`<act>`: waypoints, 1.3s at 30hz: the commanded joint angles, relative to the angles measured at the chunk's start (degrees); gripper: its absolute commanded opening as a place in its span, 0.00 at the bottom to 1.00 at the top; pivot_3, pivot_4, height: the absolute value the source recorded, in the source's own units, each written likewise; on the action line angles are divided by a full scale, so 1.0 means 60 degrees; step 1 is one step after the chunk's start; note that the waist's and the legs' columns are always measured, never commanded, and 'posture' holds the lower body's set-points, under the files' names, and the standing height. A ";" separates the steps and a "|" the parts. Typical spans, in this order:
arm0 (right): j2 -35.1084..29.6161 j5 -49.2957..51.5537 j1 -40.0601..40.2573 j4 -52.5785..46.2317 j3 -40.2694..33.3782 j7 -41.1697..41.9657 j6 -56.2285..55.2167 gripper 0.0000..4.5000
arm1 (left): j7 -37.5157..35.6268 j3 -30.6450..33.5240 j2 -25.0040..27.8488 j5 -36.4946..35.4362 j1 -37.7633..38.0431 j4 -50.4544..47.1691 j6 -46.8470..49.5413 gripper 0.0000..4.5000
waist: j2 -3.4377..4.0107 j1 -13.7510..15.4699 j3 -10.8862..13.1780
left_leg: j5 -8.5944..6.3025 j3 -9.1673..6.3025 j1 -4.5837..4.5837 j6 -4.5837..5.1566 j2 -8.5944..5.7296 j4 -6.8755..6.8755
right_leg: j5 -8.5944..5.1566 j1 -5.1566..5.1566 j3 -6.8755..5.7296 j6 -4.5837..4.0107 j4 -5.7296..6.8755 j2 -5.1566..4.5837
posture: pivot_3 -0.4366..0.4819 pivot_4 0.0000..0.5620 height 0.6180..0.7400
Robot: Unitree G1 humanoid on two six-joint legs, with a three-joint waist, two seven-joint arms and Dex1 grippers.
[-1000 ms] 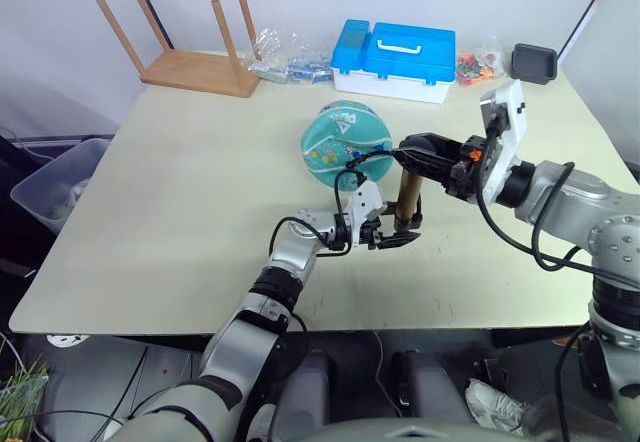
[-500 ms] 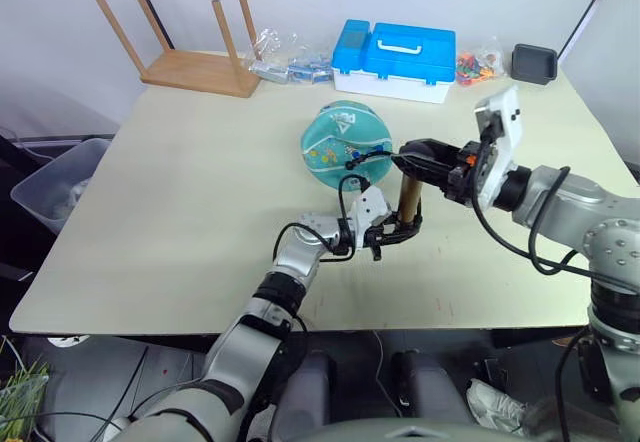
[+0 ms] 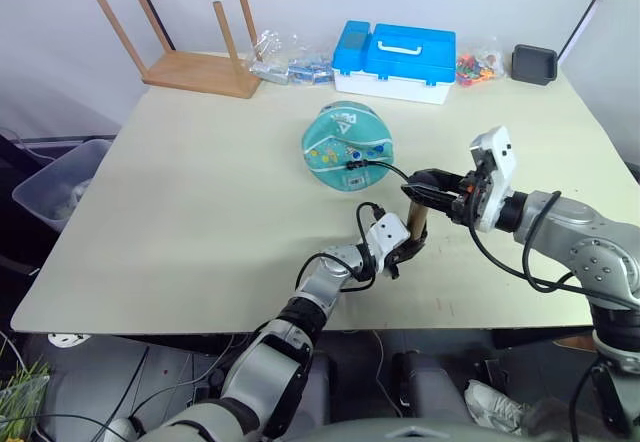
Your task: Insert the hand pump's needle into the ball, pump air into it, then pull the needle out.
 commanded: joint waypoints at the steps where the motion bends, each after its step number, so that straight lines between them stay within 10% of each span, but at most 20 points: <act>1: -0.0078 -0.0691 -0.0039 0.0337 0.0174 0.0017 -0.0062 0.36 | 0.0164 -0.0096 0.0031 0.0305 -0.0231 0.0834 -0.0078 0.24 | 0.0000 0.0017 -0.0002 | -0.0001 0.0000 0.0022 0.0001 0.0000 0.0000 | -0.0001 0.0028 -0.0001 0.0001 -0.0004 0.0000 | 0.48 0.27 1.00; 39: 0.1572 -0.2065 0.1302 0.0130 0.0750 -0.1743 0.0665 0.36 | -0.1956 -0.0212 0.1169 0.0548 -0.1028 0.2731 -0.1286 0.24 | -0.0022 -0.0281 -0.0293 | -0.0016 0.0001 0.0153 0.0023 0.0033 -0.0085 | -0.0029 0.0102 0.0002 -0.0042 -0.0029 0.0035 | 0.48 0.27 1.00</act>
